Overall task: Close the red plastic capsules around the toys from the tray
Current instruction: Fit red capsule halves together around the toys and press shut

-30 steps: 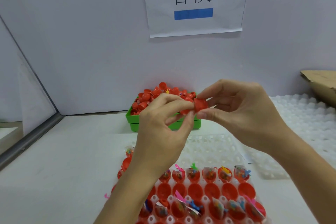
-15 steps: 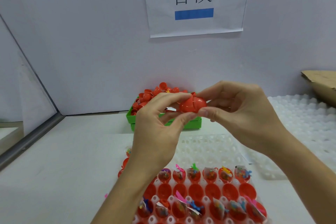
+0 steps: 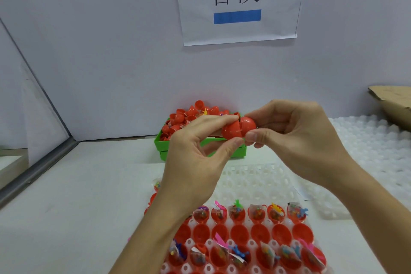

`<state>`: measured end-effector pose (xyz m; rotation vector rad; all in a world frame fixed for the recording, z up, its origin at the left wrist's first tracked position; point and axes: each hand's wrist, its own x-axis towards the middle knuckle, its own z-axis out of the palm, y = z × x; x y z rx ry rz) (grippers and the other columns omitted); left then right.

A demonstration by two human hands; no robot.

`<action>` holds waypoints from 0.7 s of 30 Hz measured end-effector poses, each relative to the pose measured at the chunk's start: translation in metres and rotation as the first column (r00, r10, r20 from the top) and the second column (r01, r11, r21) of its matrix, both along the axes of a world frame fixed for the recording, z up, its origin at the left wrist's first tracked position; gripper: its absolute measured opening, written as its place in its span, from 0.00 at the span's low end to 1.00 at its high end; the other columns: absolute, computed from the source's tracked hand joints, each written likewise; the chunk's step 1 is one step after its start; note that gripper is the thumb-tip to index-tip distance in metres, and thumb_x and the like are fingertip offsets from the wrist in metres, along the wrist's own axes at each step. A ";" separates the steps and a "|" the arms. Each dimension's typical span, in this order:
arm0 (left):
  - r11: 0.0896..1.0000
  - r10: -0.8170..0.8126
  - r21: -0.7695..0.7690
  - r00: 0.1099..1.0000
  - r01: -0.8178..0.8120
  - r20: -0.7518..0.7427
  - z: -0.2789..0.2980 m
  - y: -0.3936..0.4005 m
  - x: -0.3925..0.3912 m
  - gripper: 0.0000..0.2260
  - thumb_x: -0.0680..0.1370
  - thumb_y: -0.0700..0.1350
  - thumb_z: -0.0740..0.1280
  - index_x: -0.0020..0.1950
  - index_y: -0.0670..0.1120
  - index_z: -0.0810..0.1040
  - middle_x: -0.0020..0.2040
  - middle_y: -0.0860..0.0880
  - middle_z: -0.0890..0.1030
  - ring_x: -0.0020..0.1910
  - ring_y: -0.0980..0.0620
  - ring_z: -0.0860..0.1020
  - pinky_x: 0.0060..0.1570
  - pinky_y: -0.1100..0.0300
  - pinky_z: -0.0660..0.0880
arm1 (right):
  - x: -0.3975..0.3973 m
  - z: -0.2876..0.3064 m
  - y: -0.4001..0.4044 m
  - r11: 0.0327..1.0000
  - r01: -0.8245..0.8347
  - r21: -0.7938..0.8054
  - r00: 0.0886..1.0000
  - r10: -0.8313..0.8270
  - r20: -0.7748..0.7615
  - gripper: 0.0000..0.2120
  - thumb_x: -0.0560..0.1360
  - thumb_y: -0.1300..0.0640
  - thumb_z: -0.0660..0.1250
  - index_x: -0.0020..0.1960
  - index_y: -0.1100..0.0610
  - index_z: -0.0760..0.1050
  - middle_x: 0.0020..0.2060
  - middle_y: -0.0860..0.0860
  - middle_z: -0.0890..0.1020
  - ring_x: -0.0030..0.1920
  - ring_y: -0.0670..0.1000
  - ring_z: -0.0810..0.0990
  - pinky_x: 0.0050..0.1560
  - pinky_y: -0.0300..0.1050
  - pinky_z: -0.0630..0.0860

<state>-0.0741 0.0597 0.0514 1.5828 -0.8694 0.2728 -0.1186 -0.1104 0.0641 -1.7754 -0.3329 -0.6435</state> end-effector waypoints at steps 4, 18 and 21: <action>1.000 0.006 -0.009 1.000 -0.006 0.000 0.001 -0.001 -0.001 0.12 0.73 0.41 0.73 0.57 0.45 0.83 0.50 0.49 0.83 0.51 0.53 0.82 0.48 0.68 0.78 | 0.000 0.001 0.000 1.000 0.004 -0.023 1.000 -0.004 0.008 0.11 0.67 0.70 0.76 0.44 0.58 0.83 0.36 0.47 0.87 0.35 0.44 0.85 0.39 0.32 0.78; 0.998 0.070 -0.009 0.997 -0.070 0.015 0.002 0.001 0.002 0.15 0.68 0.44 0.73 0.54 0.47 0.84 0.50 0.52 0.84 0.52 0.56 0.81 0.49 0.70 0.77 | 0.001 -0.003 0.004 0.999 0.013 -0.049 0.997 -0.009 0.080 0.21 0.65 0.78 0.73 0.41 0.51 0.83 0.35 0.45 0.87 0.37 0.44 0.86 0.41 0.31 0.79; 0.997 0.083 0.001 0.996 -0.083 0.020 0.002 0.000 0.002 0.15 0.68 0.45 0.73 0.54 0.49 0.84 0.50 0.52 0.84 0.52 0.55 0.82 0.52 0.68 0.77 | 0.001 -0.002 0.002 0.999 0.009 -0.053 0.997 -0.005 0.078 0.22 0.66 0.79 0.72 0.41 0.50 0.83 0.35 0.44 0.87 0.37 0.43 0.86 0.41 0.31 0.79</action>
